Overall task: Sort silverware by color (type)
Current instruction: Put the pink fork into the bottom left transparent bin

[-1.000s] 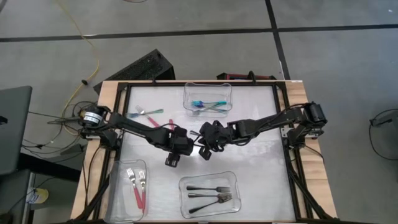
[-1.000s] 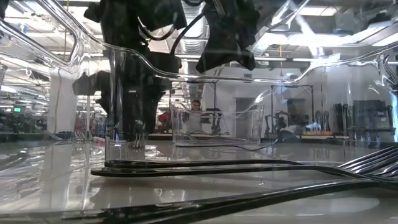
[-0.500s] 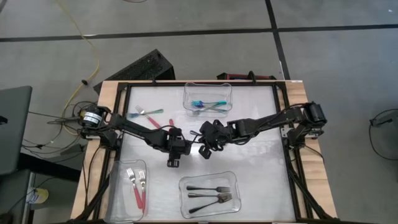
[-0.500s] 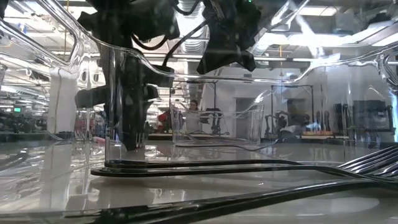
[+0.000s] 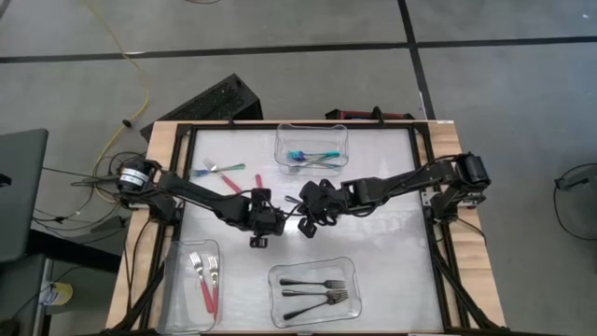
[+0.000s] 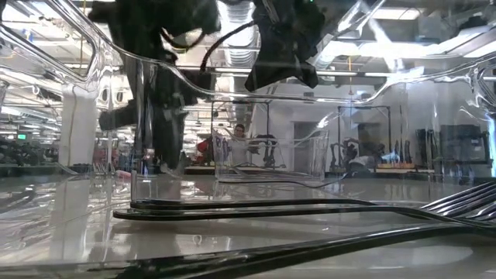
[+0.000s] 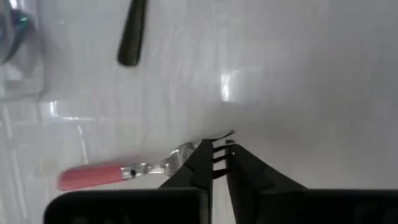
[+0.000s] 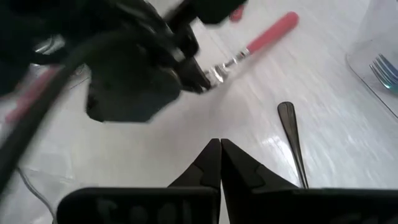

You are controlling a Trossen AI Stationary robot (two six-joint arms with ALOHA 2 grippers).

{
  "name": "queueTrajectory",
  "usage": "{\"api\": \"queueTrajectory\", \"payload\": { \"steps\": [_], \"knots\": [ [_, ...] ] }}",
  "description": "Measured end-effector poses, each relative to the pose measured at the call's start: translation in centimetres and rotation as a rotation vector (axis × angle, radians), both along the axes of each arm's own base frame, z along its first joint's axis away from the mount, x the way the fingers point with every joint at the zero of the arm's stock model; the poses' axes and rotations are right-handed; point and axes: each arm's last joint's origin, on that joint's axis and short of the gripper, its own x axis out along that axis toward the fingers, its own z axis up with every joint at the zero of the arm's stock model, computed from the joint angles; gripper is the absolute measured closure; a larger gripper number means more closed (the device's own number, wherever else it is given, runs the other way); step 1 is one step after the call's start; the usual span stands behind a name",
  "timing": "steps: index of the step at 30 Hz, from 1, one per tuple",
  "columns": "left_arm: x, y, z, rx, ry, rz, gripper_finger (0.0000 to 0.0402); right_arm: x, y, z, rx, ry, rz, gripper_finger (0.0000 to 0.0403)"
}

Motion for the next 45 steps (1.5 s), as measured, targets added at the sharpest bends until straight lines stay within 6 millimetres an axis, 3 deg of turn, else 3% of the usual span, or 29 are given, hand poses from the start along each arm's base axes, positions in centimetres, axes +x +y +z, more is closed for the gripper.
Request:
{"api": "queueTrajectory", "payload": {
  "steps": [3, 8, 15, 21, 29, 35, 40, 45],
  "knots": [
    [-0.3, -0.2, 2.2, 0.010, -0.032, -0.002, 0.0400, 0.0, 0.0, 0.0, 0.000, -0.001, 0.000, 0.0375],
    [-1.7, -0.5, 7.8, -0.031, -0.237, 0.011, 0.0399, 0.1, -0.4, 0.1, -0.003, -0.012, -0.007, 0.0375],
    [-7.1, 0.3, 15.3, -0.226, -0.516, -0.031, 0.0400, 0.6, -0.7, 0.9, -0.058, -0.085, 0.050, 0.0374],
    [-12.1, 0.8, 19.2, -0.434, -0.683, -0.155, 0.0400, 1.4, -0.6, 2.9, -0.109, -0.279, 0.137, 0.0372],
    [-15.8, 0.5, 19.9, -0.773, -0.881, -0.434, 0.0401, 2.0, -0.9, 4.8, -0.140, -0.477, 0.168, 0.0367],
    [-17.8, 0.0, 17.3, -1.159, -0.701, -0.357, 0.0401, 2.0, -1.1, 4.4, -0.135, -0.435, 0.173, 0.0364],
    [-18.7, -0.3, 15.4, -1.213, -0.683, -0.320, 0.0401, 2.0, -1.1, 4.4, -0.130, -0.435, 0.181, 0.0364],
    [-19.1, -0.6, 15.1, -1.363, -0.674, -0.325, 0.0401, 2.0, -1.1, 4.4, -0.129, -0.436, 0.181, 0.0364]
  ]
}}
